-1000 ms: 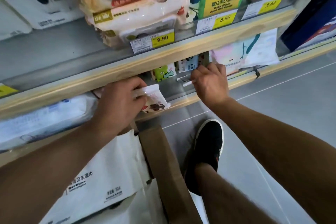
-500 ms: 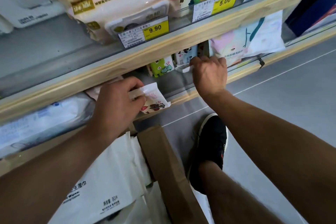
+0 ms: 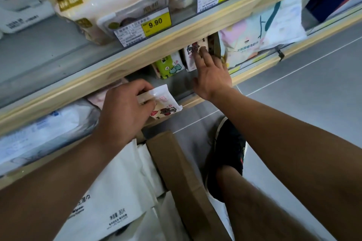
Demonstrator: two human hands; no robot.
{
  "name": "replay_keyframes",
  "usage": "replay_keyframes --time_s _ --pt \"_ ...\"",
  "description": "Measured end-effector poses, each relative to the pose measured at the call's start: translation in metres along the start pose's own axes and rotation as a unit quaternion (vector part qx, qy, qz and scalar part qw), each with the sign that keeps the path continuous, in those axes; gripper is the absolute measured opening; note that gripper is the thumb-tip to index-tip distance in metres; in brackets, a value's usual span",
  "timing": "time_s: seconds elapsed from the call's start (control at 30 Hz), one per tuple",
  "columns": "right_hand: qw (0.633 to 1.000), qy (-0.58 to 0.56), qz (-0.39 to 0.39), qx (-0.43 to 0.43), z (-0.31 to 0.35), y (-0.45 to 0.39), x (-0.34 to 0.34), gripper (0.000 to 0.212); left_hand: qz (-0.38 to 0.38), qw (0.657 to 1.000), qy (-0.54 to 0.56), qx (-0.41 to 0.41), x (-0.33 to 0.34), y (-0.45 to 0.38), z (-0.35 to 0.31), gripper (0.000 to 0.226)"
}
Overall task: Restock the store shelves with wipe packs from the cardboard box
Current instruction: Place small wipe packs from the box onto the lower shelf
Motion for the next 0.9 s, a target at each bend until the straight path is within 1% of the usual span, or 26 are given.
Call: replay_keyframes --time_s 0.1,0.23,0.33,0.4,0.5,0.63,0.73,0.9 --pt "1.0 -0.01 -0.003 0.001 0.002 0.003 0.0 0.086 -0.008 1.0 -0.005 0.004 0.0 -0.002 -0.006 0.017" --pt "0.999 -0.006 -0.03 -0.018 -0.003 0.024 -0.006 0.084 -0.022 0.999 -0.036 0.006 0.006 -0.007 -0.014 0.016" --pt "1.0 0.002 -0.031 -0.001 -0.016 0.042 -0.003 0.089 -0.045 0.997 -0.055 -0.03 0.023 -0.013 -0.018 0.015" --pt "1.0 -0.007 -0.03 0.009 -0.023 0.053 -0.002 0.093 -0.067 0.996 -0.055 -0.033 0.034 -0.017 -0.026 0.015" --pt "1.0 -0.02 -0.013 0.017 -0.029 0.064 0.001 0.095 -0.102 0.99 -0.091 -0.04 0.044 -0.02 -0.037 0.018" --pt "1.0 -0.02 -0.024 -0.001 -0.02 0.064 0.003 0.094 -0.136 0.983 -0.11 -0.061 0.052 -0.031 -0.024 0.02" --pt "0.999 -0.022 -0.029 -0.017 -0.01 0.06 0.006 0.093 -0.131 0.987 -0.089 -0.039 0.065 -0.043 -0.012 0.018" --pt "0.999 -0.027 -0.039 -0.025 -0.003 0.053 0.014 0.094 -0.137 0.986 -0.091 -0.012 0.075 -0.063 -0.003 0.018"
Point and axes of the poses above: each hand's wrist, its own y-axis away from the middle knuckle, its own x-axis out of the palm, z = x × y, the point moved 10 cm from there along -y, towards the middle knuckle, and after that the axes turned 13 degrees about y, right-handed, at the moved point
